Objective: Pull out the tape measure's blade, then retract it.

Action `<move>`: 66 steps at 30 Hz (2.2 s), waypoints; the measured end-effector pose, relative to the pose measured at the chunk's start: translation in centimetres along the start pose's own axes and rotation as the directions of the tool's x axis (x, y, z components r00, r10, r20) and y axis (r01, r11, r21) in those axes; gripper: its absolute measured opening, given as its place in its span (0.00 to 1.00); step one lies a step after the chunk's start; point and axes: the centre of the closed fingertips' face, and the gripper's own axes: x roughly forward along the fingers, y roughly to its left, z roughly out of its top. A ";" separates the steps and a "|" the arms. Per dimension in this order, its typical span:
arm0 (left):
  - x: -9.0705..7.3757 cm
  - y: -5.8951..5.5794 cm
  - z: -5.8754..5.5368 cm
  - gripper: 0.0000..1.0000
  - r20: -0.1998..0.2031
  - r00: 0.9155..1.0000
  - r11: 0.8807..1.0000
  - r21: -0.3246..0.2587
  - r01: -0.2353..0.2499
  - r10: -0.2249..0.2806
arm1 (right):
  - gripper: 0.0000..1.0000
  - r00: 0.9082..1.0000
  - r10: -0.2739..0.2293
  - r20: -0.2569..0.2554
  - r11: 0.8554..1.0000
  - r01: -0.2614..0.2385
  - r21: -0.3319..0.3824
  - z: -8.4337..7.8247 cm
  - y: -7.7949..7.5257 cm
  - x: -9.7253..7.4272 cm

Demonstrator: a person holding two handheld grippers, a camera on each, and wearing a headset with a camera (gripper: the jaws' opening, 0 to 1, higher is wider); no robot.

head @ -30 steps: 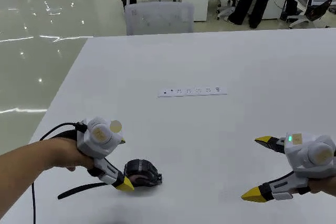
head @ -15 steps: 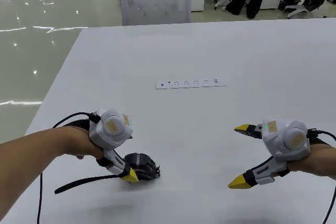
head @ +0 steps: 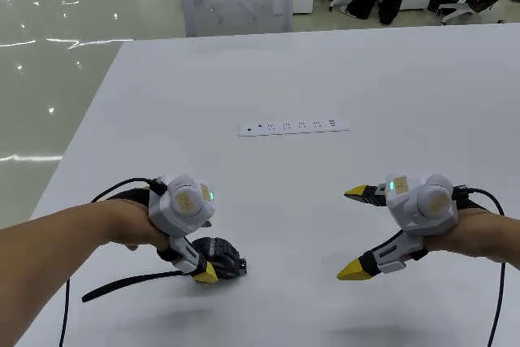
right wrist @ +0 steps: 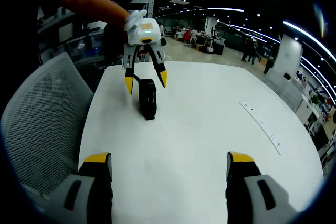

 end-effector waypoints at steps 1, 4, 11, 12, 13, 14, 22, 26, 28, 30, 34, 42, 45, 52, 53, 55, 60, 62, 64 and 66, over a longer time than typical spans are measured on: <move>0.2 0.1 -0.2 0.51 -0.013 1.000 1.000 0.007 -0.005 0.005 | 0.91 1.000 0.001 0.001 1.000 -0.001 -0.001 0.1 0.0 0.2; 0.6 0.3 -0.4 0.46 -0.032 0.999 0.999 0.035 -0.009 0.010 | 0.91 1.000 0.002 -0.002 1.000 -0.002 -0.005 0.4 -0.1 0.6; 0.8 0.1 -1.0 0.31 -0.065 0.998 0.997 0.077 0.002 0.003 | 0.91 1.000 0.019 0.001 1.000 -0.019 -0.005 1.0 0.0 1.4; 0.8 0.1 -1.0 0.31 -0.064 0.998 0.997 0.075 0.004 0.001 | 0.91 1.000 0.021 0.003 1.000 -0.021 -0.004 1.1 0.0 1.6; 0.7 0.1 -1.0 0.31 -0.064 0.998 0.997 0.072 0.006 -0.001 | 0.91 1.000 0.023 0.003 1.000 -0.023 0.000 1.2 0.0 1.7; 0.6 0.2 -1.0 0.31 -0.063 0.998 0.998 0.069 0.003 0.001 | 0.90 1.000 0.027 0.006 1.000 -0.027 0.005 1.4 0.0 2.0; 0.5 0.2 -1.2 0.30 -0.037 0.999 0.999 0.054 -0.007 0.009 | 0.87 0.997 0.071 0.008 0.997 -0.071 0.017 2.1 1.0 4.7; 0.6 0.2 -1.2 0.30 -0.031 0.999 0.999 0.053 -0.008 0.009 | 0.83 0.995 0.102 0.010 0.995 -0.102 0.021 2.7 1.9 6.4; 0.6 0.2 -1.2 0.30 -0.032 0.999 0.999 0.050 -0.005 0.006 | 0.80 0.993 0.116 0.007 0.993 -0.117 0.025 2.7 2.3 7.2; 0.6 0.2 -1.1 0.29 -0.036 0.999 0.999 0.047 -0.001 0.002 | 0.78 0.988 0.150 -0.023 0.989 -0.149 0.014 2.3 3.0 8.3; 0.7 0.2 -1.2 0.29 -0.041 0.999 0.999 0.053 0.001 0.001 | 0.67 0.983 0.184 -0.015 0.983 -0.184 0.024 3.7 3.7 9.5; 0.7 0.2 -1.2 0.29 -0.034 0.999 0.999 0.038 0.004 -0.003 | 0.66 0.977 0.208 -0.053 0.978 -0.208 0.002 4.1 3.9 11.6; 0.7 0.1 -1.2 0.29 -0.026 1.000 0.999 0.037 0.001 0.000 | 0.64 0.974 0.218 -0.059 0.975 -0.220 -0.020 4.1 4.1 12.3; 0.8 0.1 -1.1 0.29 -0.034 0.999 0.999 0.034 -0.002 0.003 | 0.52 0.968 0.232 -0.097 0.971 -0.236 -0.027 3.3 4.2 14.3; 0.8 0.1 -1.1 0.29 -0.033 0.999 0.999 0.032 -0.004 0.005 | 0.47 0.968 0.230 -0.099 0.972 -0.234 -0.036 3.3 4.2 14.5; 0.8 0.1 -1.2 0.29 -0.025 1.000 1.000 0.024 -0.011 0.012 | 0.38 0.967 0.226 -0.114 0.972 -0.231 -0.032 3.1 4.3 15.0; 0.9 0.1 -1.1 0.29 -0.021 1.000 1.000 0.026 -0.005 0.006 | 0.34 0.962 0.240 -0.127 0.966 -0.250 -0.067 3.0 5.1 16.3; 0.9 0.1 -1.1 0.29 -0.028 1.000 1.000 0.030 -0.002 0.003 | 0.31 0.963 0.236 -0.126 0.967 -0.246 -0.065 3.0 5.0 16.7; 0.9 0.1 -1.1 0.29 -0.029 1.000 1.000 0.029 0.001 0.000 | 0.32 0.963 0.241 -0.121 0.968 -0.248 -0.044 3.1 5.1 17.0; 0.9 0.1 -1.1 0.29 -0.028 1.000 1.000 0.021 0.005 -0.004 | 0.26 0.961 0.247 -0.127 0.964 -0.257 -0.071 2.9 5.4 17.3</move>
